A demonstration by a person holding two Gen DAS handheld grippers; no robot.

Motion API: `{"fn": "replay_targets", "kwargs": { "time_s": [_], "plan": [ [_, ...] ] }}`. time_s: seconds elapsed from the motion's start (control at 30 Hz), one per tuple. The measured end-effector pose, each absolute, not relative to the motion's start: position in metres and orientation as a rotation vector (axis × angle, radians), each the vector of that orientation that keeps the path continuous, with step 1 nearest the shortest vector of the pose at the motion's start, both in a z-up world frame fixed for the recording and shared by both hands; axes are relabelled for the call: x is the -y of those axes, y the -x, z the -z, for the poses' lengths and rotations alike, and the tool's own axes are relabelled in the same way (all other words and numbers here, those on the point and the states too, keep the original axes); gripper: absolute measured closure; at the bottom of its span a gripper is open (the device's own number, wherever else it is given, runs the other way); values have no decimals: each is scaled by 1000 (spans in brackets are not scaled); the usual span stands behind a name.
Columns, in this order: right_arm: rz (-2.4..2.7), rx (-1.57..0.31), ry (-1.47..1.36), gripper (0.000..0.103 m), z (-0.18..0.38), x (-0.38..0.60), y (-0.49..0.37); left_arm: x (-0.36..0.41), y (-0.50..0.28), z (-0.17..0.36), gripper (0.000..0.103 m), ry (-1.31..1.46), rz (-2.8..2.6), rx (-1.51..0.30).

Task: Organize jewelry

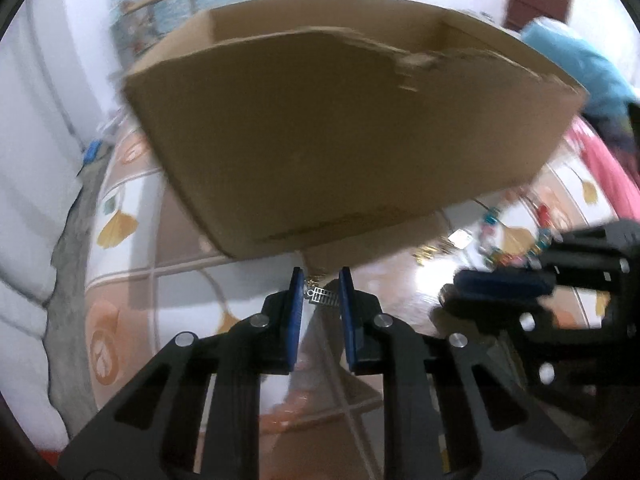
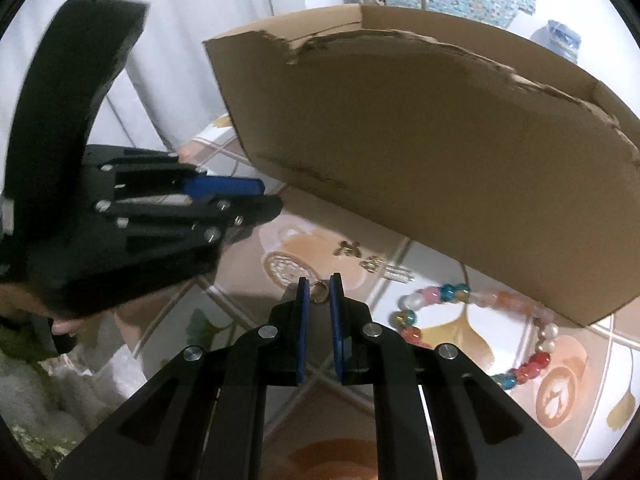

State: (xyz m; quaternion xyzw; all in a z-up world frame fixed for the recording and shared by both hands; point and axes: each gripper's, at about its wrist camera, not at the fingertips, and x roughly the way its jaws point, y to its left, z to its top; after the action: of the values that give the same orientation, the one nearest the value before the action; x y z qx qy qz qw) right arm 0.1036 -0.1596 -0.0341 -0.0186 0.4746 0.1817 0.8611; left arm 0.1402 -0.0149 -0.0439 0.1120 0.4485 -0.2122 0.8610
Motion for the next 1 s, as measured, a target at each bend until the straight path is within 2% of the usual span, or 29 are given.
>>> {"fn": "replay_targets", "kwargs": {
  "time_s": [0.37, 0.4, 0.43, 0.47, 0.73, 0.83, 1.0],
  "plan": [
    [-341, -1008, 12, 93, 29, 184, -87, 38, -95, 41, 85, -311, 592, -973],
    [-340, -1007, 13, 93, 29, 183, -86, 37, -94, 41, 83, -317, 590, -976],
    [-338, -1006, 15, 93, 29, 183, -85, 38, -94, 41, 72, -319, 589, -976],
    [-337, -1005, 17, 93, 29, 183, -86, 38, -94, 40, 67, -324, 584, -976],
    [-345, -1010, 23, 93, 30, 181, -87, 30, -86, 40, 68, -349, 612, -983],
    [-346, -1012, 24, 93, 31, 180, -88, 32, -86, 40, 77, -362, 626, -979],
    [-357, -1015, 27, 93, 31, 181, -86, 32, -88, 40, 82, -360, 633, -974]
  ]
}}
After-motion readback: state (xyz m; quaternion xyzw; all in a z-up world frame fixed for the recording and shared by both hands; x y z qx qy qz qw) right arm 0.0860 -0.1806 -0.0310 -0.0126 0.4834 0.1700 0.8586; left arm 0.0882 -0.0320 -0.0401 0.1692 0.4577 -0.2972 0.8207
